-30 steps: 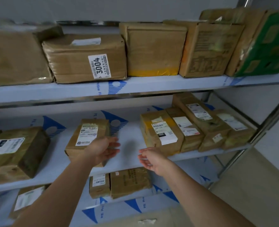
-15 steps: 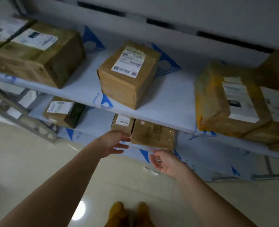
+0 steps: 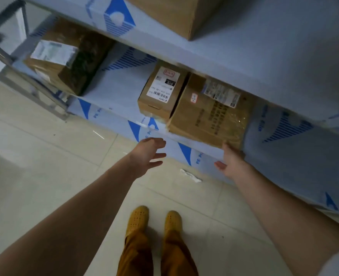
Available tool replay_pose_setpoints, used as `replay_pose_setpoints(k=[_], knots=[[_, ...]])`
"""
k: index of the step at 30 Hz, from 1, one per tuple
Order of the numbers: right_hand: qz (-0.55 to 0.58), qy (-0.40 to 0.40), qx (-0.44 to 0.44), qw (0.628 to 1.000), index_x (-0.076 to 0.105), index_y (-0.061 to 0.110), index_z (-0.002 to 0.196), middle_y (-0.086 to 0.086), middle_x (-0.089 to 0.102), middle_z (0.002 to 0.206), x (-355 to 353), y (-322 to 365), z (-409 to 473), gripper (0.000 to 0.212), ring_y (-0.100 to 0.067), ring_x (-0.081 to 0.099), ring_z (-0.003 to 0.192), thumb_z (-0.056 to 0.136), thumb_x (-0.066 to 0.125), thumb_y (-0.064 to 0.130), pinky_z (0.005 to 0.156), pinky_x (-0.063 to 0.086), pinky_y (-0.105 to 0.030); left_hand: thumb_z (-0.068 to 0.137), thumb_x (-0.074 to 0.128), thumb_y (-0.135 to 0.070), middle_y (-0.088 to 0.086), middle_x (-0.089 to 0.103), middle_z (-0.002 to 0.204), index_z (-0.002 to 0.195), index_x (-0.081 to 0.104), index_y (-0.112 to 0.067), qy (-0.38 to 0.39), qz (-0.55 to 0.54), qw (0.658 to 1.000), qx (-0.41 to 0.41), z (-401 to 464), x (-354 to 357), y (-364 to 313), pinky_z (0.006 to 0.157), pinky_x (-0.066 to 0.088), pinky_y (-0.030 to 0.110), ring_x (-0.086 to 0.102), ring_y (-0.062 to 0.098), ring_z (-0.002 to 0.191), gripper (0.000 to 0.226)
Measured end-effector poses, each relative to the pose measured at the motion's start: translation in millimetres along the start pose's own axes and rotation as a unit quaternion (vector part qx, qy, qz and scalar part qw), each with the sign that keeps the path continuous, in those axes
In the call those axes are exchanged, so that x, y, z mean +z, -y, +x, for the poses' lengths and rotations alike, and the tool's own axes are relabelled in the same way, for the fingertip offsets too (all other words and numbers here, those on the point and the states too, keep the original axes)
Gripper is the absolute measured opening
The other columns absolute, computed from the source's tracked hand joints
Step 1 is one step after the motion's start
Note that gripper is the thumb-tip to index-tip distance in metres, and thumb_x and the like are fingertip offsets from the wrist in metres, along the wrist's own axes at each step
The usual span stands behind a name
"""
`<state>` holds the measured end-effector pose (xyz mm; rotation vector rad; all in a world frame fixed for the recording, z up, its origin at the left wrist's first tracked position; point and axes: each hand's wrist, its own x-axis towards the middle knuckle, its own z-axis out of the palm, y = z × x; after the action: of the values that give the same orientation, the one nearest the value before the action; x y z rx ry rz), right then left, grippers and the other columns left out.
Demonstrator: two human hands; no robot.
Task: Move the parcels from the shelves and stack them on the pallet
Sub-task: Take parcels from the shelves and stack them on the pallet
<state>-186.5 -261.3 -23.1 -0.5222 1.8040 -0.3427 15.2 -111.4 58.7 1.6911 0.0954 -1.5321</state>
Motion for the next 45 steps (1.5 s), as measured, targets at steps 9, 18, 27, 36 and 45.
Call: replay_pose_setpoints(k=[9, 18, 27, 36, 45], knots=[[0.172, 0.032, 0.022, 0.984, 0.041, 0.012, 0.141, -0.011, 0.062, 0.11, -5, -15, 4, 0.048, -0.016, 0.062, 0.079, 0.096, 0.06, 0.012, 0.041, 0.053, -0.023, 0.099, 0.053, -0.016, 0.005, 0.059, 0.129, 0.126, 0.055, -0.014, -0.058, 0.008, 0.998, -0.036, 5, 7, 30, 0.094, 0.052, 0.041, 0.063, 0.028, 0.111, 0.028], [0.189, -0.005, 0.102, 0.977, 0.044, 0.009, 0.139, -0.02, 0.059, 0.126, -34, -74, -57, 0.05, -0.028, 0.061, 0.108, 0.093, 0.058, -0.004, 0.077, 0.053, -0.035, 0.099, 0.056, -0.018, 0.01, 0.054, 0.123, 0.15, 0.033, -0.023, -0.063, 0.024, 0.997, -0.033, -14, 5, 31, 0.097, 0.05, 0.043, 0.059, 0.033, 0.116, 0.056], [0.181, -0.008, 0.113, 0.977, 0.045, 0.01, 0.138, -0.022, 0.057, 0.125, -45, -127, -114, 0.05, -0.033, 0.059, 0.111, 0.092, 0.057, -0.006, 0.081, 0.054, -0.036, 0.093, 0.067, -0.028, 0.015, 0.053, 0.133, 0.151, 0.037, -0.019, -0.071, 0.056, 0.995, -0.037, -40, -20, 79, 0.092, 0.055, 0.043, 0.06, 0.035, 0.113, 0.066], [0.115, 0.039, 0.096, 0.988, 0.046, 0.005, 0.136, -0.025, 0.056, 0.128, 1, -192, -200, 0.046, -0.035, 0.057, 0.117, 0.093, 0.058, -0.004, 0.08, 0.051, -0.036, 0.09, 0.071, -0.024, 0.012, 0.061, 0.114, 0.135, 0.057, -0.015, -0.145, 0.011, 0.989, -0.011, -103, -130, 123, 0.077, 0.06, 0.036, 0.064, 0.026, 0.1, 0.048], [0.039, 0.185, 0.023, 0.982, 0.051, 0.002, 0.131, -0.026, 0.061, 0.121, 126, -204, -339, 0.04, -0.035, 0.063, 0.104, 0.093, 0.054, -0.011, 0.091, 0.051, -0.043, 0.091, 0.071, -0.019, 0.015, 0.058, 0.117, 0.125, 0.056, -0.012, -0.229, -0.098, 0.968, 0.032, -205, -305, 119, 0.07, 0.059, 0.034, 0.063, 0.028, 0.093, 0.038]])
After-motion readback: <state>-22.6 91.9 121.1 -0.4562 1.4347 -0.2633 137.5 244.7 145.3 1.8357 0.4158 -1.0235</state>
